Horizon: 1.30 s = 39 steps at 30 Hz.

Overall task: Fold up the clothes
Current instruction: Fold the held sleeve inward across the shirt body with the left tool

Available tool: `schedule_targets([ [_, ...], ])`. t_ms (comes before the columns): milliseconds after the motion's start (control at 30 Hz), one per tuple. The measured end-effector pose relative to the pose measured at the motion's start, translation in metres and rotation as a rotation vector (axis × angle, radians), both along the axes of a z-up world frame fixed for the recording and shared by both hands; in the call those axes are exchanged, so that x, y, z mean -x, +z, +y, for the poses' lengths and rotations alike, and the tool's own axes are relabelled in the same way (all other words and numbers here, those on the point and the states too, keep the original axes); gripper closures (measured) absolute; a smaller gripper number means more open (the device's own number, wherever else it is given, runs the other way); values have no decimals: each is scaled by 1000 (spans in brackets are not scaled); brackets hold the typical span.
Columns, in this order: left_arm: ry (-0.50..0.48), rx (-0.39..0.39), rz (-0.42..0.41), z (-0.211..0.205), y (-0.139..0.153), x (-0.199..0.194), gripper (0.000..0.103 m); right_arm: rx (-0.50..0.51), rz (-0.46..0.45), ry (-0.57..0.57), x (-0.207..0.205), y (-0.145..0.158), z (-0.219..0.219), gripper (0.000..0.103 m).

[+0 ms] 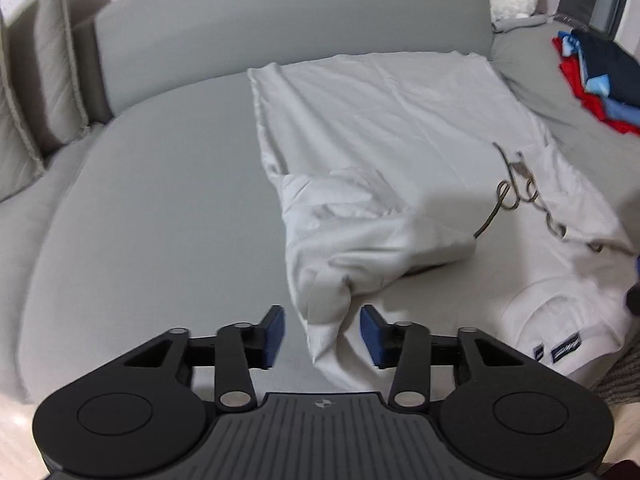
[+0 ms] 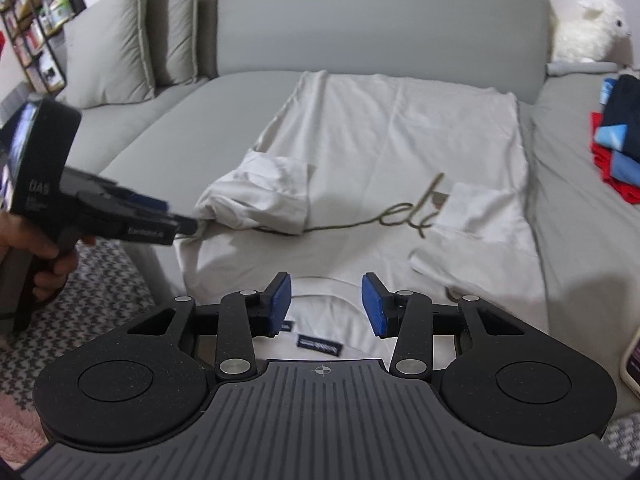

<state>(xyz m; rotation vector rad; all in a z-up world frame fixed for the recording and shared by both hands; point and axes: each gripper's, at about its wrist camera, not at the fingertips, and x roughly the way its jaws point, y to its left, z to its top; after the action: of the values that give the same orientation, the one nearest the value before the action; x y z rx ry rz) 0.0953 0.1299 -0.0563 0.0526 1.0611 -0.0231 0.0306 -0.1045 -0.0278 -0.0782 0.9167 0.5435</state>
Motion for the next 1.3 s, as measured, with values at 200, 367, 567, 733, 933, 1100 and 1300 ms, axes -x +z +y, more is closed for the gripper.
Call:
schedule_targets([
  [200,-123,88,96,13,-11,-22,77,-21,58,27,-23,-13,18,57],
  [367,-271,157,95,8,5,-3,101,9,78,42,-41,-19,34,55],
  [567,-458,98,149,2,24,35,93,44,79,77,-48,-22,46,54],
  [733,-286,74,50,10,16,29,88,42,85,108,-65,-32,62,54],
  [933,-339,54,55,-7,-7,18,88,-57,131,47,-102,-39,73,54],
  [1100,-447,-11,86,-20,-12,19,103,-33,100,72,-139,-45,99,54],
  [1300,-264,130,-43,18,18,26,87,-12,114,91,-179,-65,118,57],
])
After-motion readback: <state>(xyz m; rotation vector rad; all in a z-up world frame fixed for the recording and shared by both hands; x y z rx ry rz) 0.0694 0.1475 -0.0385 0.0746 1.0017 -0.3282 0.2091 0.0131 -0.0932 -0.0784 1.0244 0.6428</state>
